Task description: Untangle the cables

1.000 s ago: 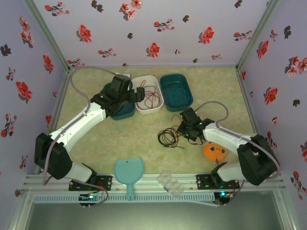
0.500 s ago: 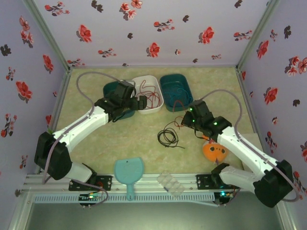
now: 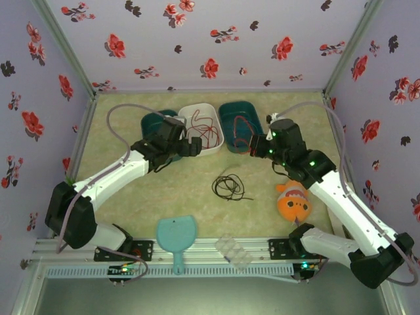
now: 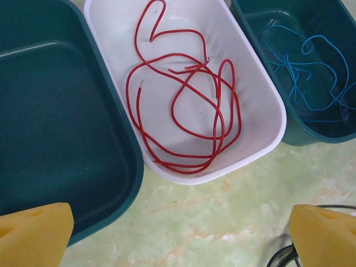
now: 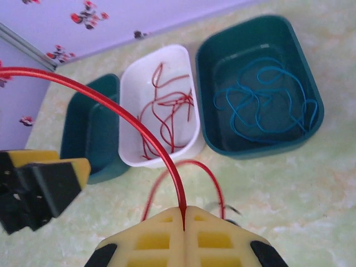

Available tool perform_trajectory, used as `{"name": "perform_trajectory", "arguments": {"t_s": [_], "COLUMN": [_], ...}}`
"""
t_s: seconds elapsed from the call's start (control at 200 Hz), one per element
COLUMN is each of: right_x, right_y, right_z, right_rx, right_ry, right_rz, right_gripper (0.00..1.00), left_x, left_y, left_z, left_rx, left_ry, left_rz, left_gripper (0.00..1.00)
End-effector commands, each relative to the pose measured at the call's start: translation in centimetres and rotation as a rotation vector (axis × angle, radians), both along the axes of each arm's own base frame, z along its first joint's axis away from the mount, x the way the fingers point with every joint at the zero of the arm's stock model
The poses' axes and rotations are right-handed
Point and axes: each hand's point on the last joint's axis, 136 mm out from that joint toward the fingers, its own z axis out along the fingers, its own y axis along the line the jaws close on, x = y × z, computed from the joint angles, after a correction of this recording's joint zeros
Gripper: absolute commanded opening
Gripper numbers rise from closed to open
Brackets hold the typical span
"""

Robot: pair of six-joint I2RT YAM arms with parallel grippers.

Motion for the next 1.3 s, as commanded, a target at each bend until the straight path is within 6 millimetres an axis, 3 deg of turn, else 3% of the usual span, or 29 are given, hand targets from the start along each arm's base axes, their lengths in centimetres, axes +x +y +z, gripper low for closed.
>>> {"name": "perform_trajectory", "arguments": {"t_s": [0.0, 0.26, 0.505, 0.825, 1.055, 1.295], "right_x": [-0.3, 1.2, 4.3, 9.4, 13.8, 18.3], "right_y": [0.0, 0.9, 3.7, 7.9, 11.6, 15.0], "right_z": [2.5, 5.6, 6.0, 5.5, 2.3, -3.6], "right_rx": [-0.046, -0.057, -0.079, -0.084, -0.108, -0.162], "right_ry": [-0.062, -0.148, -0.152, -0.163, -0.136, -0.053], "right_rz": [0.051, 0.08, 0.128, 0.176, 0.23, 0.27], "right_gripper": [0.0, 0.0, 0.0, 0.0, 0.0, 0.0], "left_x": [-0.2, -0.4, -0.6, -1.4, -2.1, -2.5], "left_y": [-0.4, 0.0, 0.5, 2.6, 3.6, 4.2], "left_z": [1.2, 1.6, 2.7, 3.9, 3.5, 3.3], "left_rx": [-0.024, -0.025, -0.041, -0.048, -0.053, -0.046], "left_ry": [-0.044, -0.063, -0.092, -0.137, -0.129, -0.118], "left_rz": [-0.02, -0.02, -0.008, 0.065, 0.096, 0.103], "left_gripper": [1.0, 1.0, 1.0, 1.0, 1.0, 1.0]}}
